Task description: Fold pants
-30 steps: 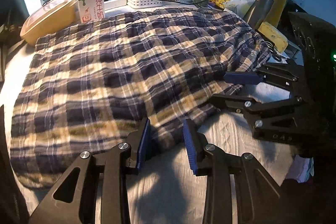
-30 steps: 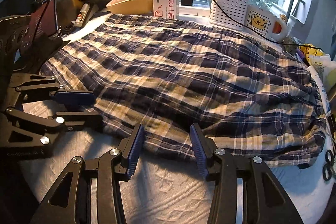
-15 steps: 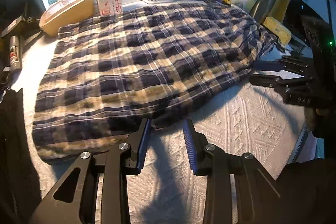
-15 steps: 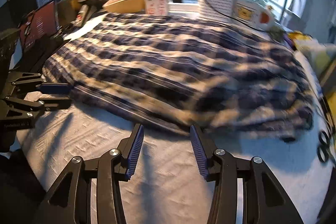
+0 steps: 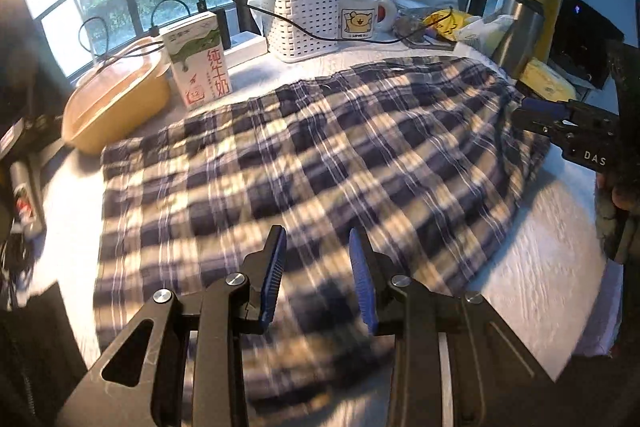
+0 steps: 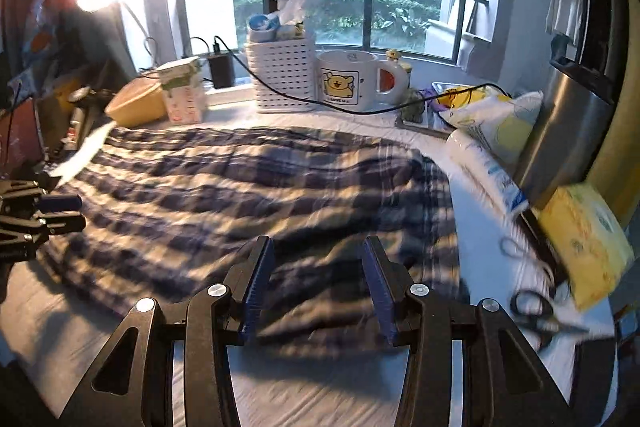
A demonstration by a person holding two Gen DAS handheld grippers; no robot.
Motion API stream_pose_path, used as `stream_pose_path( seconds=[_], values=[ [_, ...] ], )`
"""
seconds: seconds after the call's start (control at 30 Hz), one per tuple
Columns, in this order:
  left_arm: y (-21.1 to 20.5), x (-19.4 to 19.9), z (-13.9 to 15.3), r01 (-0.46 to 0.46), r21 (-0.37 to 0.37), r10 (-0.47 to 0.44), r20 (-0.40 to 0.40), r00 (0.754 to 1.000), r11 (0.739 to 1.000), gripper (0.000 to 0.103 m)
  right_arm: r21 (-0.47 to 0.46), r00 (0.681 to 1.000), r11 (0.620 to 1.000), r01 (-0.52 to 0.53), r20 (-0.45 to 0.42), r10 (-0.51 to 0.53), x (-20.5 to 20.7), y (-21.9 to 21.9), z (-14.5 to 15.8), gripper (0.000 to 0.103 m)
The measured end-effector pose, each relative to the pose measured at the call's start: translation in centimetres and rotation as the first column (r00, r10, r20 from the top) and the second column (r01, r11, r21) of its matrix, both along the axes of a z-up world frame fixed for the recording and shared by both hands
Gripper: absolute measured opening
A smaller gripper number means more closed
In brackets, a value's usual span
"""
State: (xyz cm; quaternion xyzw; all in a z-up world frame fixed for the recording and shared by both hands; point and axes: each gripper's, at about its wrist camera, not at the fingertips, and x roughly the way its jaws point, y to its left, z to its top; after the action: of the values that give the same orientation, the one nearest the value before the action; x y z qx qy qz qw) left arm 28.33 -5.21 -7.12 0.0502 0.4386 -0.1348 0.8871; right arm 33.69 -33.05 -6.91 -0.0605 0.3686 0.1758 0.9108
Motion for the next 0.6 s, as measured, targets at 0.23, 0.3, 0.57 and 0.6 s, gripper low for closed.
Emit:
stream_pose_path(
  seconds=[0.23,0.3,0.57,0.6],
  values=[
    [-0.8,3.3,-2.1,-0.037,0.034,0.039,-0.065,0.997,0.999,0.032,-0.091,0.992,0.995,0.051,-0.108,-0.061,3.3,-0.7,-3.4,0.048],
    [-0.4,3.8,-3.2,-0.05,0.052,0.055,-0.1,0.993,0.997,0.032,-0.09,0.993,0.995,0.039,-0.11,-0.049,3.0,-1.1,-3.9,0.048],
    [1.6,3.2,-3.2,-0.089,0.039,0.093,-0.103,0.99,0.995,0.033,-0.079,0.994,0.997,0.018,-0.104,-0.027,1.1,-2.5,-3.4,0.048],
    [2.0,2.9,-2.9,-0.102,0.039,0.105,-0.096,0.99,0.994,0.033,-0.06,0.995,0.998,0.022,-0.1,-0.027,0.6,-2.8,-3.0,0.048]
  ],
)
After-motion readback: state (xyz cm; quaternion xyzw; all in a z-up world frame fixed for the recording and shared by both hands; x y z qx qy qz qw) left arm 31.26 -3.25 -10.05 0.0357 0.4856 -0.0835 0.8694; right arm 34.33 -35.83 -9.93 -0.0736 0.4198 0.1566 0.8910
